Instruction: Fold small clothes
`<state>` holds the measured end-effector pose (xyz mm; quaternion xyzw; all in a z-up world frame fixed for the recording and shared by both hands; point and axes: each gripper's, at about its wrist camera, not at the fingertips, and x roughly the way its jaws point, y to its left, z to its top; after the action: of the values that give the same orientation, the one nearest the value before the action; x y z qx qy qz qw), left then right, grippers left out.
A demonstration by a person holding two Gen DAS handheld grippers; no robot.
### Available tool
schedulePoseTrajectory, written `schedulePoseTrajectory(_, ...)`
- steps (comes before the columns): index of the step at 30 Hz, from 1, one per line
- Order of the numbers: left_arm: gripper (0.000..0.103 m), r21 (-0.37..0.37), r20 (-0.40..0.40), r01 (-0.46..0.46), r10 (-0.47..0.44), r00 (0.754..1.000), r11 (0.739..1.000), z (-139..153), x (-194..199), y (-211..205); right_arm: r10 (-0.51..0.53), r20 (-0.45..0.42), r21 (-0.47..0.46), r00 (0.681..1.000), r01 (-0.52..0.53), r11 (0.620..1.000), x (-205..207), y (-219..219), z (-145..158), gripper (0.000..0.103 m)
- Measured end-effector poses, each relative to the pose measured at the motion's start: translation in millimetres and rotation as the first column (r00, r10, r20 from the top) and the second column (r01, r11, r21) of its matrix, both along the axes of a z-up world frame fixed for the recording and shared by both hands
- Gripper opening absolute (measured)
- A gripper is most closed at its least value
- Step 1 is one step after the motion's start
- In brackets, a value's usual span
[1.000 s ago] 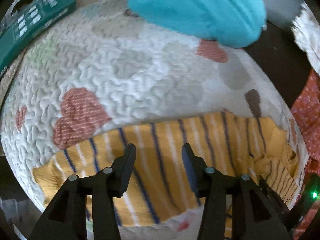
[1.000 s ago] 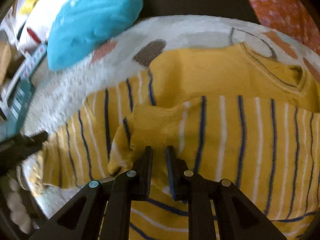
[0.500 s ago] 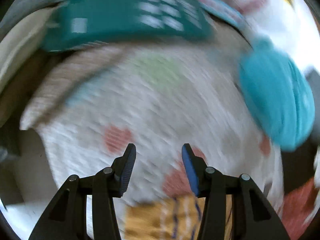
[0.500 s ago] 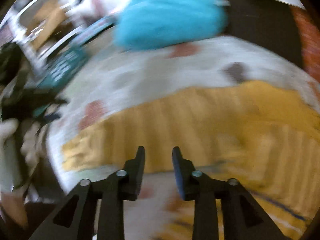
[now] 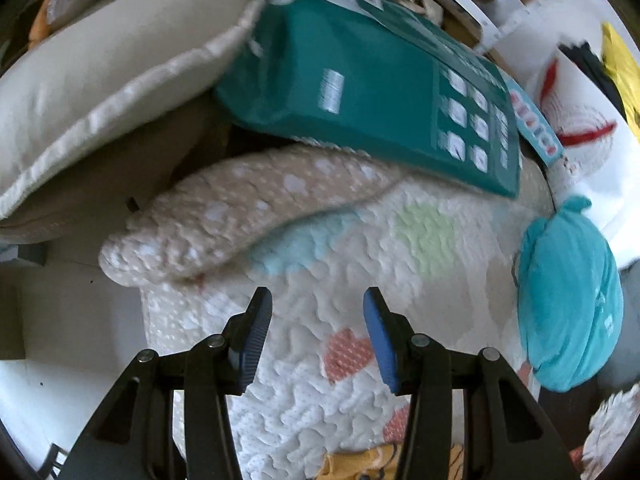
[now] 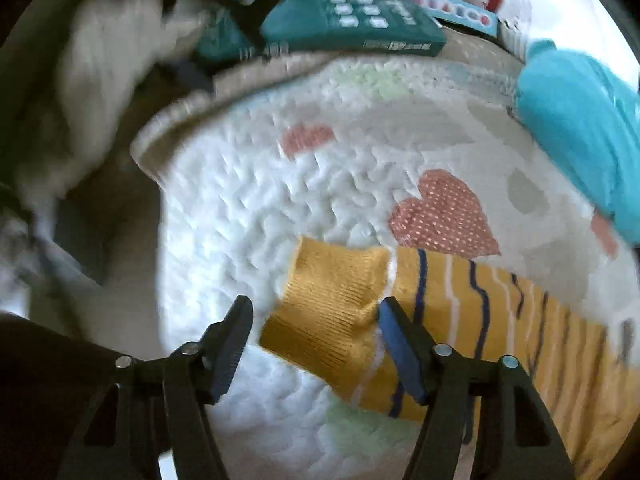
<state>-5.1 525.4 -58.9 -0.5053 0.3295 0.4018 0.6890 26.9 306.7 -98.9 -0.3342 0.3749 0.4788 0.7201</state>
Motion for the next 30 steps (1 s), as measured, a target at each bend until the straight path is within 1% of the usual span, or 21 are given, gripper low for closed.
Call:
schedulePoseTrajectory(1,0.046,-0.001,0.006,0.019,-0.019,1.000,1.000,-1.3,6.4,-5.3,-0.021,0.037,-0.009,0.999,0.021,1.000,1.9,-0.5,0.2,0.019)
schedulePoseTrajectory(2,0.046,-0.003,0.015,0.036,-0.036,0.999,0.999,-0.7,6.1,-9.4,-0.063,0.025,0.010,0.998,0.062,0.998,10.3,-5.5,6.8,0.012)
schedulePoseTrajectory(4,0.046,-0.011,0.051,0.124,-0.123,0.991,0.992,-0.3,21.4,-28.1,-0.203,-0.039,0.083,0.978,0.205,0.975,41.2,-28.8,31.5,0.012)
schedulePoseTrajectory(5,0.047,-0.012,0.064,0.156,-0.155,0.986,0.988,0.0,28.4,-35.7,-0.257,-0.039,0.114,0.966,0.259,0.959,53.5,-39.7,43.2,0.012)
schedulePoseTrajectory(6,0.047,-0.015,0.091,0.217,-0.215,0.972,0.976,0.8,40.7,-51.9,-0.321,-0.041,0.147,0.946,0.323,0.935,68.9,-55.9,57.4,0.012)
schedulePoseTrajectory(8,0.050,-0.038,0.152,0.323,-0.314,0.937,0.946,0.1,61.0,-78.5,-0.465,-0.063,0.218,0.883,0.467,0.857,105.4,-101.5,88.6,0.012)
schedulePoseTrajectory(9,0.051,-0.061,0.199,0.389,-0.371,0.907,0.919,-1.7,73.0,-95.8,-0.519,-0.075,0.243,0.851,0.521,0.818,119.3,-122.3,100.7,0.012)
schedulePoseTrajectory(10,0.051,-0.087,0.244,0.452,-0.421,0.873,0.888,-3.2,84.2,-114.5,-0.591,-0.093,0.273,0.801,0.592,0.758,137.5,-153.6,116.0,0.012)
schedulePoseTrajectory(11,0.051,-0.103,0.283,0.513,-0.469,0.837,0.852,-4.2,95.1,-135.8,-0.629,-0.109,0.290,0.770,0.629,0.721,145.9,-171.2,126.2,0.012)
schedulePoseTrajectory(12,0.051,-0.112,0.324,0.583,-0.525,0.787,0.805,-3.8,107.5,-162.7,-0.663,-0.131,0.308,0.737,0.666,0.679,154.8,-192.8,135.9,0.012)
schedulePoseTrajectory(13,0.051,-0.108,0.346,0.635,-0.570,0.745,0.765,-2.0,116.6,-185.7,-0.699,-0.156,0.329,0.698,0.704,0.629,164.1,-220.6,147.4,0.012)
schedulePoseTrajectory(16,0.051,-0.066,0.395,0.756,-0.678,0.620,0.652,6.2,137.0,-249.4,-0.756,-0.189,0.365,0.627,0.759,0.539,175.7,-269.1,168.1,0.012)
schedulePoseTrajectory(17,0.052,-0.060,0.412,0.779,-0.695,0.589,0.624,7.9,140.5,-261.5,-0.774,-0.192,0.373,0.603,0.775,0.511,176.0,-287.1,174.1,0.012)
schedulePoseTrajectory(19,0.058,-0.058,0.472,0.834,-0.721,0.507,0.549,8.7,152.0,-296.9,-0.806,-0.186,0.385,0.562,0.796,0.466,170.9,-318.8,182.6,0.012)
schedulePoseTrajectory(20,0.062,-0.058,0.480,0.845,-0.727,0.491,0.532,9.8,153.9,-307.1,-0.815,-0.185,0.386,0.549,0.804,0.453,169.2,-328.2,186.2,0.012)
schedulePoseTrajectory(22,0.064,-0.057,0.471,0.870,-0.755,0.456,0.490,4.9,163.3,-334.6,-0.843,-0.181,0.380,0.507,0.827,0.415,165.7,-357.2,188.4,0.012)
schedulePoseTrajectory(24,0.064,-0.063,0.424,0.895,-0.800,0.425,0.442,-2.9,173.9,-360.7,-0.866,-0.182,0.369,0.466,0.849,0.379,164.9,-382.5,184.5,0.012)
schedulePoseTrajectory(25,0.065,-0.067,0.396,0.901,-0.817,0.419,0.430,-7.9,178.5,-370.5,-0.880,-0.193,0.358,0.434,0.866,0.349,163.2,-400.9,178.0,0.012)
schedulePoseTrajectory(27,0.065,-0.083,0.296,0.906,-0.858,0.420,0.415,-21.4,184.3,-386.0,-0.898,-0.217,0.338,0.384,0.892,0.300,161.9,-431.4,165.9,0.012)
schedulePoseTrajectory(29,0.064,-0.103,0.186,0.898,-0.879,0.439,0.427,-37.8,194.6,-396.5,-0.920,-0.233,0.306,0.316,0.922,0.239,157.4,-465.5,148.1,0.012)
schedulePoseTrajectory(30,0.064,-0.115,0.163,0.893,-0.878,0.449,0.436,-45.2,197.5,-397.6,-0.931,-0.226,0.291,0.286,0.932,0.216,155.9,-476.9,138.3,0.012)
